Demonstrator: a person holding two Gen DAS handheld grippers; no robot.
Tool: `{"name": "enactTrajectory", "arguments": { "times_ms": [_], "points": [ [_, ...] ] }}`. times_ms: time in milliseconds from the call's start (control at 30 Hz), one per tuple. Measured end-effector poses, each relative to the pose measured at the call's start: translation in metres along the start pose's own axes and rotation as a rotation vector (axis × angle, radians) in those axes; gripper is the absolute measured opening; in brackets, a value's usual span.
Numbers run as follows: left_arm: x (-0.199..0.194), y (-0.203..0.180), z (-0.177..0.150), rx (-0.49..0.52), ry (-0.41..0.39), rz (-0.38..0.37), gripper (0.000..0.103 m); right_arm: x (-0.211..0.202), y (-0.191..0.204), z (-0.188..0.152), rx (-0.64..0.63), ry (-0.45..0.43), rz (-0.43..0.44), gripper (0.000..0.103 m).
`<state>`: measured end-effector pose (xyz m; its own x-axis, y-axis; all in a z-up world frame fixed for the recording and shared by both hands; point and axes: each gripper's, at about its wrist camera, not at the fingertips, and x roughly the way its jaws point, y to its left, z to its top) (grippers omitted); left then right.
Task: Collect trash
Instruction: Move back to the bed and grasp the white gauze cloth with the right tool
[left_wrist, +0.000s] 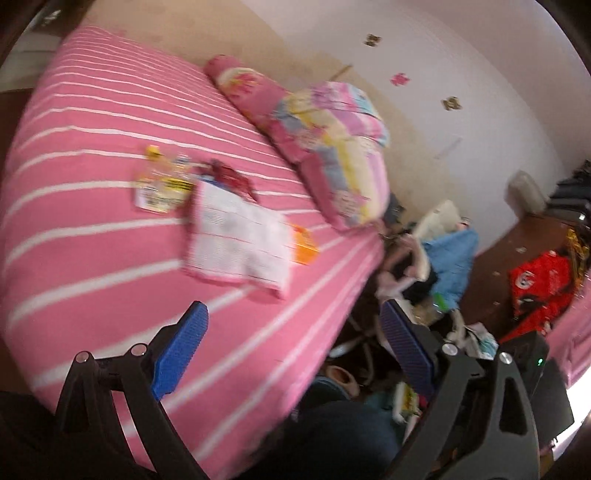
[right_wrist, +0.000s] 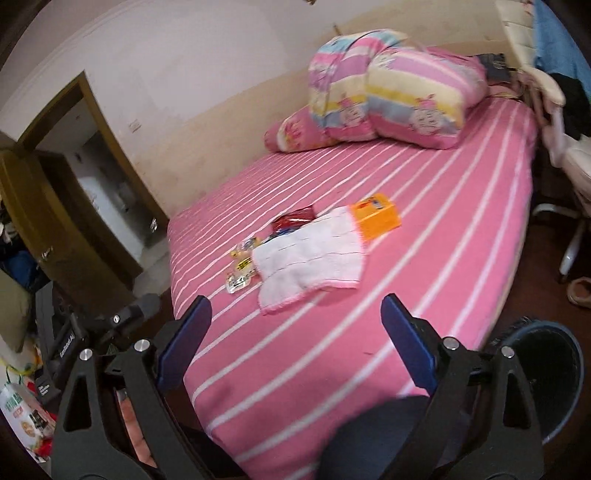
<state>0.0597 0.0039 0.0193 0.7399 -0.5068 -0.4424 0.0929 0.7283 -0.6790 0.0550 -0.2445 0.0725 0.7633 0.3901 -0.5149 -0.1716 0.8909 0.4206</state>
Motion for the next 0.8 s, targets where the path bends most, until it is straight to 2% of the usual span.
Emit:
{"name": "enactTrajectory", "arguments": {
  "times_ms": [300, 433, 500, 700, 800],
  "points": [
    [0.02, 0.06, 0.031, -0.031, 0.002, 0.122, 0.091, 0.09, 0.018, 0.005, -0.155, 0.05, -0.023, 0.092],
    [0.037, 0.078, 0.049, -0.053, 0.02, 0.153, 0.091, 0.121, 0.013, 0.007, -0.163, 0.08, -0.039, 0.092],
    [0.049, 0.087, 0.059, -0.032, 0.041, 0.191, 0.091, 0.135, 0.01, 0.008, -0.175, 0.088, -0.045, 0.092],
    [0.077, 0.096, 0.07, -0.03, 0.107, 0.196, 0.091, 0.171, -0.004, 0.012, -0.205, 0.119, -0.086, 0.092],
    [0.092, 0.09, 0.074, 0.035, 0.122, 0.248, 0.091, 0.183, -0.015, 0.019, -0.172, 0.127, -0.093, 0.092]
  ]
}}
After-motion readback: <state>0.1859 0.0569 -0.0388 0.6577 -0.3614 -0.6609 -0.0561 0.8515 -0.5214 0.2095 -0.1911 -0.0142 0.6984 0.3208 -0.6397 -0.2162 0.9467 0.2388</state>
